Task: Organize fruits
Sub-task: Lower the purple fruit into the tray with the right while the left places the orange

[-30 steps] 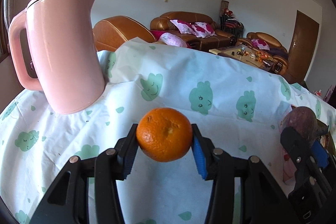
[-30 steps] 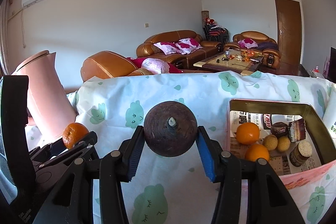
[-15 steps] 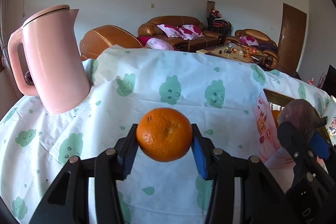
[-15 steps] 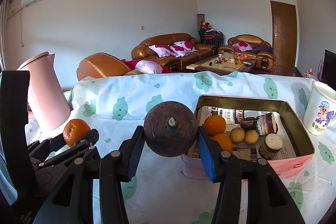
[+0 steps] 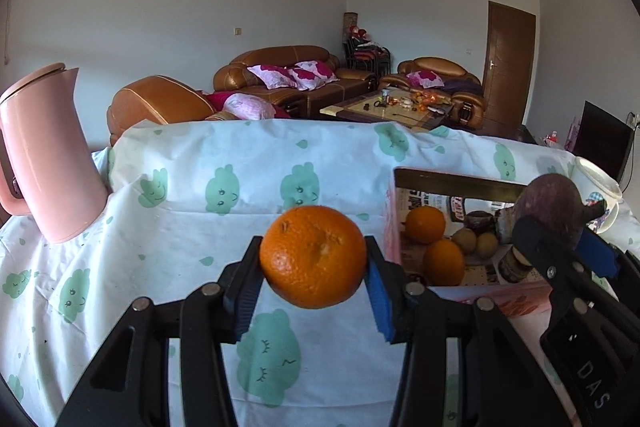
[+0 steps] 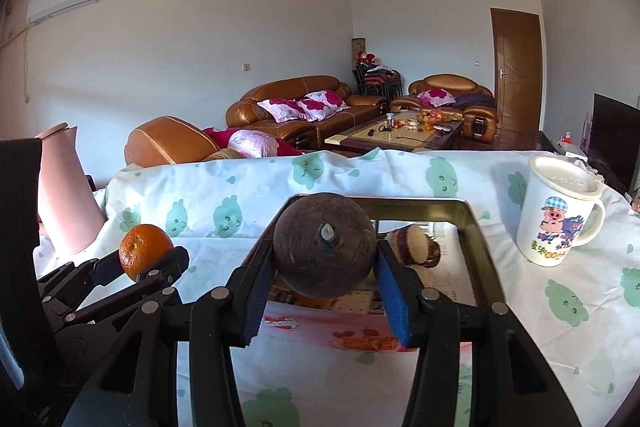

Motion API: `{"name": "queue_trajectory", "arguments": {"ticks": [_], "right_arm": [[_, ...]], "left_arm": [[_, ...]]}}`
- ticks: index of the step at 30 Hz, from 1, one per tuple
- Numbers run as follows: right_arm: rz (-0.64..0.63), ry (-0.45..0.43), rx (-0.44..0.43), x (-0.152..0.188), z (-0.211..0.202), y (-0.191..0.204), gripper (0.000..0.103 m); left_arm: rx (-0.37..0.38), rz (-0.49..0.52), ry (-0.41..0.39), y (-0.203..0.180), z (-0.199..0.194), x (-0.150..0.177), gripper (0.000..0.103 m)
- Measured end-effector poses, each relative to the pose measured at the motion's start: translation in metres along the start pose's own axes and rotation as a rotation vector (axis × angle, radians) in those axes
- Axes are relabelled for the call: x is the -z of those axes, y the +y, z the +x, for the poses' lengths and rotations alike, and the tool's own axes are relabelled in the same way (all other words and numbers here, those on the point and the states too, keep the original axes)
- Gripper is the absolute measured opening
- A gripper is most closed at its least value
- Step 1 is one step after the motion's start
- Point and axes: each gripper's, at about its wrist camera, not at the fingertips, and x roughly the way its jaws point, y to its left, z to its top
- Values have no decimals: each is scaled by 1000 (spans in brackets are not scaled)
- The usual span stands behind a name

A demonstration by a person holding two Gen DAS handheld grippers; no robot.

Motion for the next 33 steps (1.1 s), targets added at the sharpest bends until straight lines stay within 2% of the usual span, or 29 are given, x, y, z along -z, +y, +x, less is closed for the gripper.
{"name": "queue_trajectory", "arguments": {"ticks": [14,19,24,33], "right_arm": [[19,-40,156,-16,2,-67,52],[51,-23,179,-21,11,-86,52],[66,-35,197,-27,10,-101,52],[68,-7,205,-31,24,-108,52]], "left_arm": [[117,67,-14,-69,9,-14,49],[163,65,16,-89,22,-22,49],[168,80,47,-104,36,-24,49],[146,59,103,-103,60,-21,49]]}}
